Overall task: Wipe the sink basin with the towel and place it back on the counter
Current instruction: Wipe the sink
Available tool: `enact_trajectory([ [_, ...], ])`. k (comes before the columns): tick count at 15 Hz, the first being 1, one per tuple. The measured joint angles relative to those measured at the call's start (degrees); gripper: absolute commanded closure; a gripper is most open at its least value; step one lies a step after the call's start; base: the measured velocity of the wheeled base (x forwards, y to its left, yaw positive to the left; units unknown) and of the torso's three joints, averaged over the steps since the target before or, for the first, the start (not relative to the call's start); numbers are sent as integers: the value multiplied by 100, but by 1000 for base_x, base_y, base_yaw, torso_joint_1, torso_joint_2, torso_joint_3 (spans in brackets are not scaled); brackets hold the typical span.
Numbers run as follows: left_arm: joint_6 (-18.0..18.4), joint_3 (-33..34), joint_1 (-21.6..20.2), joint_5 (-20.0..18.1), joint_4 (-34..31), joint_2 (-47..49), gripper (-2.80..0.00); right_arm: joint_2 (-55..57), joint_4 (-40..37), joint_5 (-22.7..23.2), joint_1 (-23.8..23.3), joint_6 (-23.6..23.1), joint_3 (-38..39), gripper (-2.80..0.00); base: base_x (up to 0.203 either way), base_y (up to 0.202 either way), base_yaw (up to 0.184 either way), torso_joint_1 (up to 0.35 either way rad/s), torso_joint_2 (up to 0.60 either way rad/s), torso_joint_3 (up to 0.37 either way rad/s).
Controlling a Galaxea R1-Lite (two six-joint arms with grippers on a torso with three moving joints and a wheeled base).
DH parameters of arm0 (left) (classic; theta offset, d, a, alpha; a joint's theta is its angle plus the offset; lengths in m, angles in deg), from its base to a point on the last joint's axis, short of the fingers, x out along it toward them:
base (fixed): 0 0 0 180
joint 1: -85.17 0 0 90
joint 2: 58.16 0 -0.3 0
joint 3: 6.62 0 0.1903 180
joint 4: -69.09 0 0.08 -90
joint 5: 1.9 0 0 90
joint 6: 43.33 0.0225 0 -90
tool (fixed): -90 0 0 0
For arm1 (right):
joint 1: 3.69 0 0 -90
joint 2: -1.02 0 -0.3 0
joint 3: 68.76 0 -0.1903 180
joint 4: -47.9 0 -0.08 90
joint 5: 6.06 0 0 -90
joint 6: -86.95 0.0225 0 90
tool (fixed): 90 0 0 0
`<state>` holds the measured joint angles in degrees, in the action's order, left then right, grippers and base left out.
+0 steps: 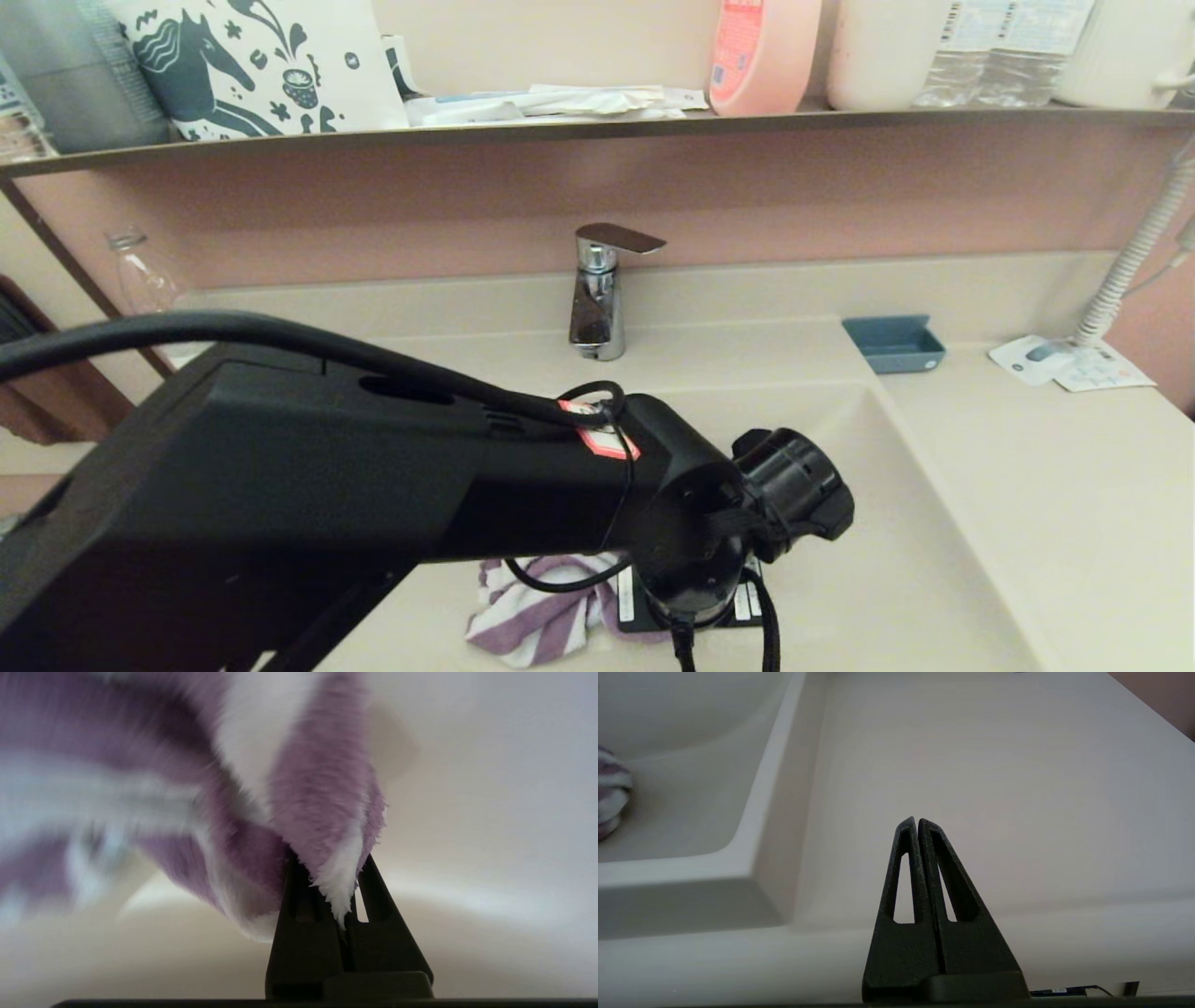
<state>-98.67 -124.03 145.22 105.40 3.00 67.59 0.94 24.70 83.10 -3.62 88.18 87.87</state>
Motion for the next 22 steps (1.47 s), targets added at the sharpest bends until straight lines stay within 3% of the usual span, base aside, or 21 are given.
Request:
enact_trajectory([
  [6,-143,1199,81,-212,-174,-504,0,0,0,0,0,0,0,0,0,0,0,0,0,0],
  [12,182,2642,-467,-168,-148,-1357,0,0,-1,0,0,0,0,0,0,0,0,0,0,0],
  [15,657,3302,-925,-160,-92,-1871,0,0,0,0,0,-2,0,0,0,0,0,0,0,0],
  [22,2306,4834,-2299,-182,554,-2913,0,0,0,1,0,-1,0,0,0,0,0,0,0,0],
])
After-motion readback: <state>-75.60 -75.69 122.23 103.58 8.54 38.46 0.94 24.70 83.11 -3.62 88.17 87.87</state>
